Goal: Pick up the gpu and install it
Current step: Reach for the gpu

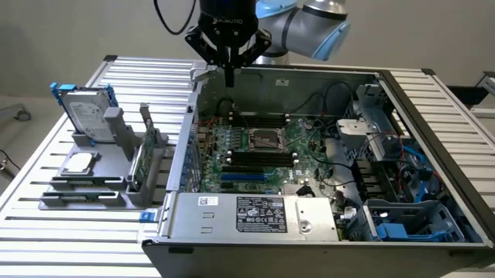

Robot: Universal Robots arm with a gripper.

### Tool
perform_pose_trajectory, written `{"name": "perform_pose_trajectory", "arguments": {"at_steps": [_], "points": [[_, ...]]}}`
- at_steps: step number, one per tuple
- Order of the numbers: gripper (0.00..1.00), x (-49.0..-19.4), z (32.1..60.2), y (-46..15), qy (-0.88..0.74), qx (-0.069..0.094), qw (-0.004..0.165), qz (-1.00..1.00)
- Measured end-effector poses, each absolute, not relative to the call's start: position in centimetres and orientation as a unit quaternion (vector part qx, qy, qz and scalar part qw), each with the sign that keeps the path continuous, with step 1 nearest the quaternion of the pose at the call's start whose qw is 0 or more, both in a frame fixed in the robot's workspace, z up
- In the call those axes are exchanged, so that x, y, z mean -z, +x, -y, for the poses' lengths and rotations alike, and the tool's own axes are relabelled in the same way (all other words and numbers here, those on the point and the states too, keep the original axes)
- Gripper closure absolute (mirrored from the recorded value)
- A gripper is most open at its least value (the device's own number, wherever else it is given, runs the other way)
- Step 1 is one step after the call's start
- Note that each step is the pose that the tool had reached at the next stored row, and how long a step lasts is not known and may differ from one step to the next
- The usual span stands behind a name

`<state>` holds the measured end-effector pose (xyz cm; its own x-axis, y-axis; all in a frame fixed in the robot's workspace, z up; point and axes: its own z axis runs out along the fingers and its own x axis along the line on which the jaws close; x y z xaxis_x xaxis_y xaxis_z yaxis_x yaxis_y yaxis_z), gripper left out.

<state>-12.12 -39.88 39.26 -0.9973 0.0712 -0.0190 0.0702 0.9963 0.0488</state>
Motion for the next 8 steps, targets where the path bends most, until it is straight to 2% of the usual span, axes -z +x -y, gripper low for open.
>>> {"name": "perform_pose_trajectory", "arguments": {"at_steps": [8], "points": [[0.89,-39.2,39.9,-14.4,0.035,-0.024,0.007,-0.999]]}}
